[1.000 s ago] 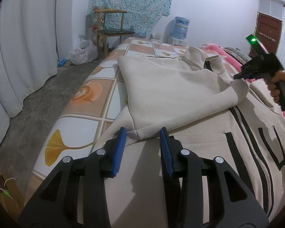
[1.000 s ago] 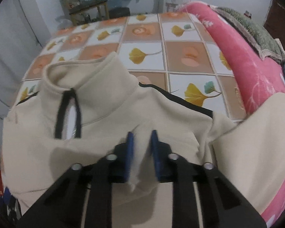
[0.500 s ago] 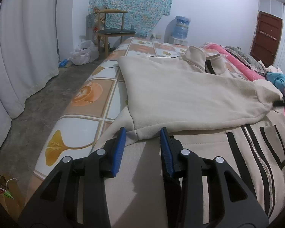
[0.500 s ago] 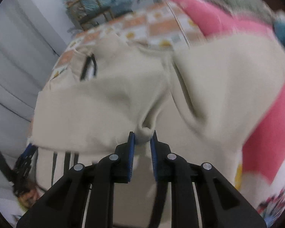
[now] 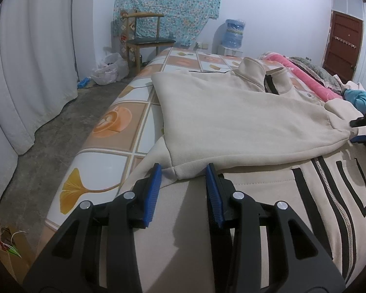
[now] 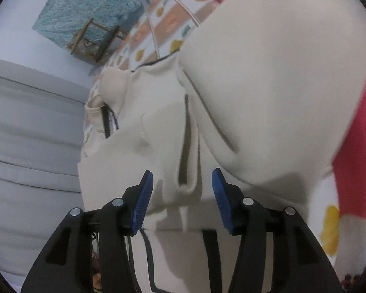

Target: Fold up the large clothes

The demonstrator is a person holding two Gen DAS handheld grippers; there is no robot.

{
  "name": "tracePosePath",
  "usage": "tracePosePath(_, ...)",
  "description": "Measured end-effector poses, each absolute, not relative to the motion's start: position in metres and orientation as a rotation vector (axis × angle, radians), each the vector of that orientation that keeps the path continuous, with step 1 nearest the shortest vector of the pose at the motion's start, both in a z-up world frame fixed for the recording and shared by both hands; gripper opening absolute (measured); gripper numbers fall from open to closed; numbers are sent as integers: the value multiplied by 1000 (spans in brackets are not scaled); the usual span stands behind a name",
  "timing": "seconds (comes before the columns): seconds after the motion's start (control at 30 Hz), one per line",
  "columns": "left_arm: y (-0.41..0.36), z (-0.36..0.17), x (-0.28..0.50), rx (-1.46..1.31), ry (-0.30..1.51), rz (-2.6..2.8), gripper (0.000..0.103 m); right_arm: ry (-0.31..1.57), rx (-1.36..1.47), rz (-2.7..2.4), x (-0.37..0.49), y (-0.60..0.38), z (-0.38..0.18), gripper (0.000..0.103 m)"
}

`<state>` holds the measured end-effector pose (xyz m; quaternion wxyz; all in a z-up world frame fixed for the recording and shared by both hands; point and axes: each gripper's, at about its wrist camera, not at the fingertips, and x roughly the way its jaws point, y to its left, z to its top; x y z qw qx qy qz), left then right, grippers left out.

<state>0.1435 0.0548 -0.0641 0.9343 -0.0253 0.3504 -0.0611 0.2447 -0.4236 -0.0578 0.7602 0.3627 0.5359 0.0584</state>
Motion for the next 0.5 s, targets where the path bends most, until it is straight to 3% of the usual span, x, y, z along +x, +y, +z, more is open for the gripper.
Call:
tracePosePath(0.13, 55, -64, 144, -52, 716, -125, 37, 1206, 774, 152, 260, -412, -65, 46)
tracePosePath(0.27, 55, -63, 144, -62, 713, -134, 38, 1243, 718, 154, 268, -402, -66, 11)
tracePosePath(0.5, 65, -45, 129, -135, 684, -203, 38, 1122, 552, 313, 301, -337, 25, 10)
